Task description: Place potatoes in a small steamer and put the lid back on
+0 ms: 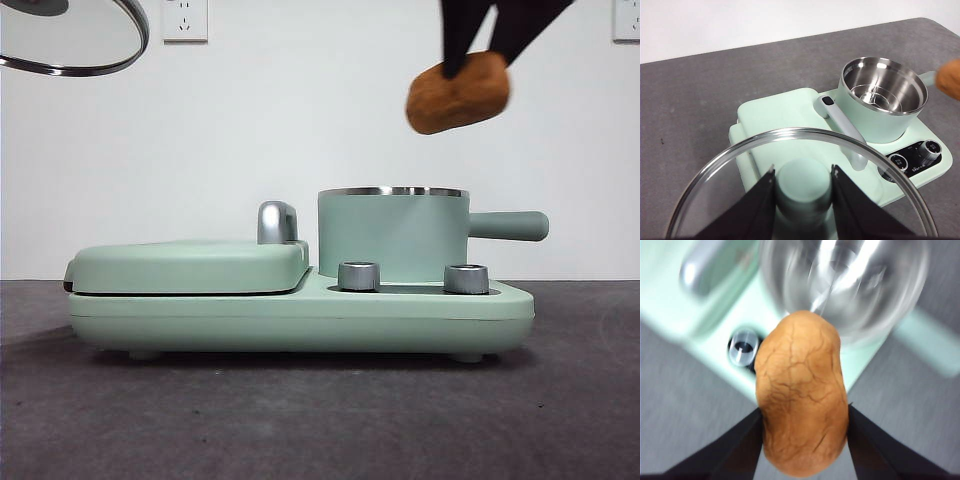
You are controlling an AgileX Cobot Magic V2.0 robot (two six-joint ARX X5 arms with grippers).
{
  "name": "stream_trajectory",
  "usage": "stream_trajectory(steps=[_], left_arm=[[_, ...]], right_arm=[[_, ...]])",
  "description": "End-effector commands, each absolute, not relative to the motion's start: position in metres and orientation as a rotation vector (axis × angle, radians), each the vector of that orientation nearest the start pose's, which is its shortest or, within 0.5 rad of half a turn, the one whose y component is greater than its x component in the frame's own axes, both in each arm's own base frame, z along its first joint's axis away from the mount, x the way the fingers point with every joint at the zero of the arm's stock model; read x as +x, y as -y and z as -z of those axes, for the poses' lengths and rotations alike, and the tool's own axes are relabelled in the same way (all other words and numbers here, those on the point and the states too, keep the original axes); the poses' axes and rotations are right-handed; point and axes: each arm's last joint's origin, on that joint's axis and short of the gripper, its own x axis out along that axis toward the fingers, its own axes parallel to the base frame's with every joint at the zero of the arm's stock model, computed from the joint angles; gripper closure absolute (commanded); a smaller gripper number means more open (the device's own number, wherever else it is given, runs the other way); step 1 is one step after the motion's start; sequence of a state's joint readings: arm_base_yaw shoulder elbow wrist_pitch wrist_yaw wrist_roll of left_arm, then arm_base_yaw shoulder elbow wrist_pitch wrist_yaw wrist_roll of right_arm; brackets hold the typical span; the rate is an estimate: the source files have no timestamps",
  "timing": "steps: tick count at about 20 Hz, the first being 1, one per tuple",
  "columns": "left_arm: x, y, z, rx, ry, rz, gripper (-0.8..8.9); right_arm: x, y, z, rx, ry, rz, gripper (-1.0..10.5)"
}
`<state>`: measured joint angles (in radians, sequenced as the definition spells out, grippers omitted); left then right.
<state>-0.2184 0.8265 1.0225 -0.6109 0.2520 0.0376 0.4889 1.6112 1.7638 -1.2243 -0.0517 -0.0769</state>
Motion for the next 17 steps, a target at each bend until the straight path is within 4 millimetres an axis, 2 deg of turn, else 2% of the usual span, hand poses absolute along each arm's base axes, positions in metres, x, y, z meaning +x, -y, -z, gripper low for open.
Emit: stream_trajectory(steps=[1,5,10,17], left_arm=[[0.152,0.042,-0.372,0.034,-0.372,0.476,8.04],[0.152,0.042,-0.372,0.032,-0.373,0.476,8.04],[0.151,0.041,-0.369,0.031,-0.409,0.476,8.04],[0.150,0.041,-0.365,0.030,-0.451,0.475,8.04]], right_arm=[[0.296,-0.156,-0.379,-0.311,-1.009,-0.534,7.4],[0.333,-0.168,-0.362,-0.316,-1.001,-0.526,7.4],[0.370,-0.179,-0.327,-0.314,-1.000,-0.515,7.4],[0.389,-0.183,-0.299,-0.316,-1.030,-0.507,7.4]])
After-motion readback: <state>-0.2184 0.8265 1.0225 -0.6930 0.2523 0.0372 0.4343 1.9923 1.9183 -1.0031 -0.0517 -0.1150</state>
